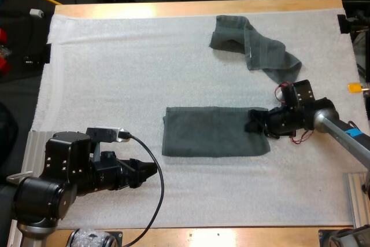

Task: Pick towel from pile, fold and stack

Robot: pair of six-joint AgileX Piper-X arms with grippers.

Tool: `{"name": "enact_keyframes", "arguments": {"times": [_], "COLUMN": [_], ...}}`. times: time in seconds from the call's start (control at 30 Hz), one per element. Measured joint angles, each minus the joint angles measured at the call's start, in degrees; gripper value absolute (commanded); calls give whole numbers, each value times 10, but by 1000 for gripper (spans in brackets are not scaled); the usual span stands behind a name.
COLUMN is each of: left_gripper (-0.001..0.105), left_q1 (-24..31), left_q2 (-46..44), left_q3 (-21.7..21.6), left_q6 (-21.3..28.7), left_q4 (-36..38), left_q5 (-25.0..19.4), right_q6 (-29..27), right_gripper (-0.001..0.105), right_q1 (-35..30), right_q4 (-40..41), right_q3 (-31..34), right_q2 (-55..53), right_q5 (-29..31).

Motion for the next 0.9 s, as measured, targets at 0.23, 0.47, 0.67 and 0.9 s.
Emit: {"name": "enact_keyframes", "arguments": {"times": [0.23, 0.47, 0.67, 0.9], "left_gripper": [62, 62, 62, 62], "left_q1": [0, 0, 0, 0], "left_q2": [0, 0, 0, 0], "left_q3": [0, 0, 0, 0], "left_q6": [0, 13, 17, 21], "left_q4": [0, 0, 0, 0], "left_q5": [0, 0, 0, 0], "right_q6": [-61, -182, -214, -144], "right_gripper": [0, 0, 0, 0], "right_q1": [8, 9, 10, 63], "right_q4": [79, 251, 320, 322], "right_q3": [-4, -50, -97, -103], "right_q2": [-30, -70, -81, -80], "right_q5": [123, 359, 466, 336]}}
